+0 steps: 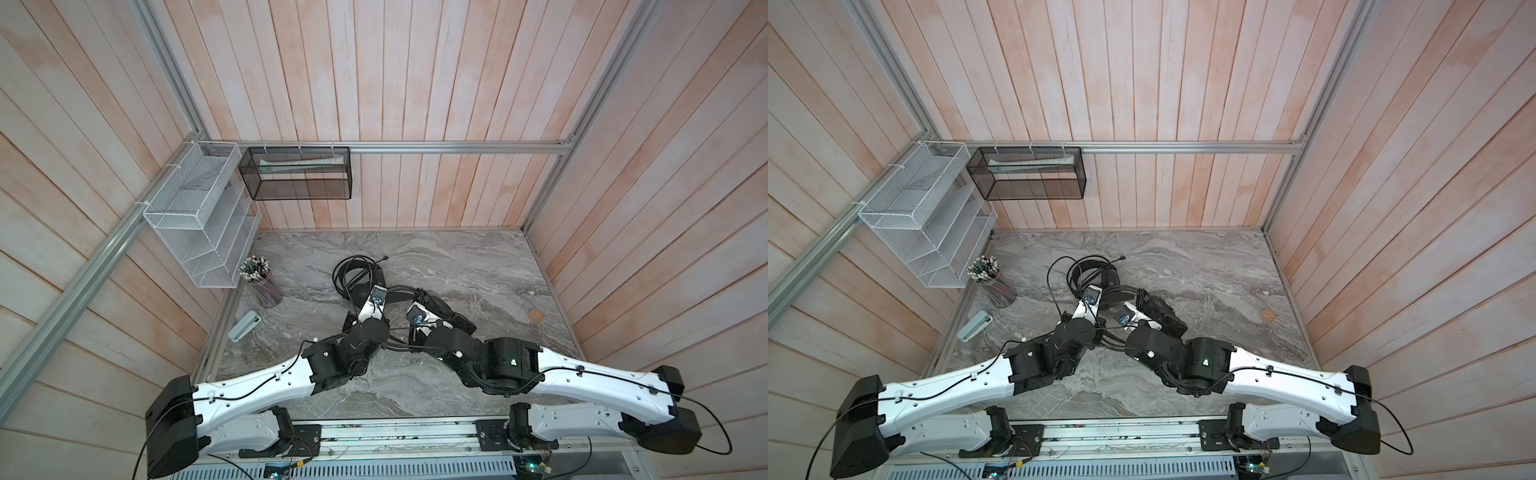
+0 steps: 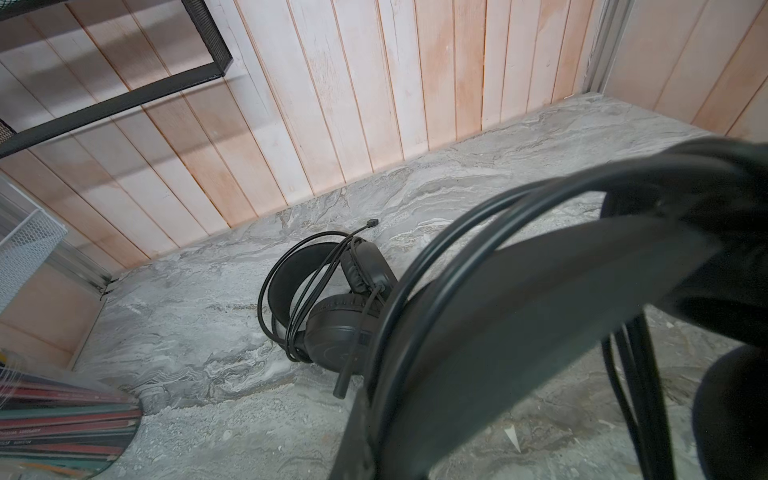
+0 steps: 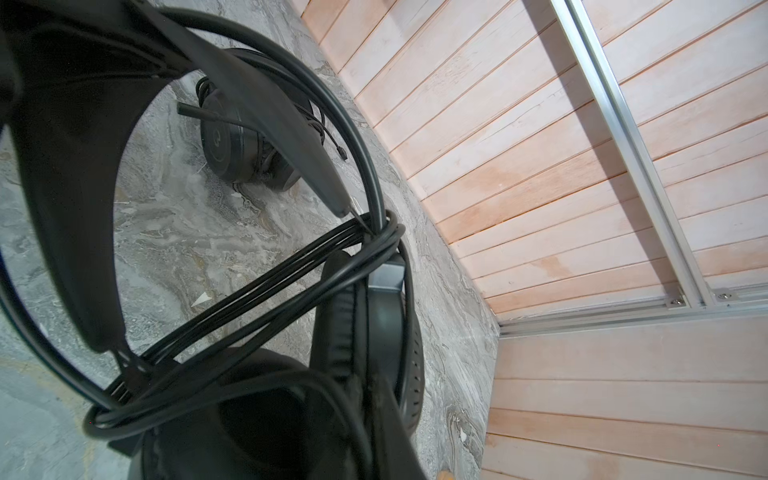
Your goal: Wrap the headphones
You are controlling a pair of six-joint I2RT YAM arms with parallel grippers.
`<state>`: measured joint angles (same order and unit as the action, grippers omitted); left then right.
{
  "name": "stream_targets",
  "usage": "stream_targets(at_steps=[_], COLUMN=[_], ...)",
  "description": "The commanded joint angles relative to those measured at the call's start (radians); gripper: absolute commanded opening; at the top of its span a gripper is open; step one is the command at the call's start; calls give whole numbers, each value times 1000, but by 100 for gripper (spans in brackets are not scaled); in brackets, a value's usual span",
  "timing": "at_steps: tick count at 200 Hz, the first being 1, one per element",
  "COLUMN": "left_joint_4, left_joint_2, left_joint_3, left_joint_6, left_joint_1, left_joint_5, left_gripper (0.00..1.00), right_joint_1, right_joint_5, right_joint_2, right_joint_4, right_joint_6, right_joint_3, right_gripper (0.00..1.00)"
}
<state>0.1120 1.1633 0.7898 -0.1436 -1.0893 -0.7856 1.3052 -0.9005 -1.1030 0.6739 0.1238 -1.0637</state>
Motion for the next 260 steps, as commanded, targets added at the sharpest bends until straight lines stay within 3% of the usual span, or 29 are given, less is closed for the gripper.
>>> stream_targets(at_steps=[1, 86, 109, 194, 260], left_joint_4=[-8, 5, 7, 20, -39], left_joint_2=[-26, -25, -32, -81, -100], left_joint_3=[-17, -12, -8, -29, -63], left_joint_6=[-4, -8, -9, -3, 98], left_joint_1=[-9, -9, -9, -19, -112], left_joint_5=[57, 83, 86, 179, 205], left_gripper=[0, 0, 0, 0, 0], right_joint_1=[-20, -20, -20, -94, -150], right_joint_5=[-125, -123, -117, -128, -67], right_joint_2=[13, 20, 27, 57, 12], right_joint_4=[-4, 8, 2, -68, -100], right_joint_6=[2, 4, 4, 50, 80], right_joint_3=[-46, -38, -29, -31, -63], right_gripper=[9, 17, 8, 11, 4])
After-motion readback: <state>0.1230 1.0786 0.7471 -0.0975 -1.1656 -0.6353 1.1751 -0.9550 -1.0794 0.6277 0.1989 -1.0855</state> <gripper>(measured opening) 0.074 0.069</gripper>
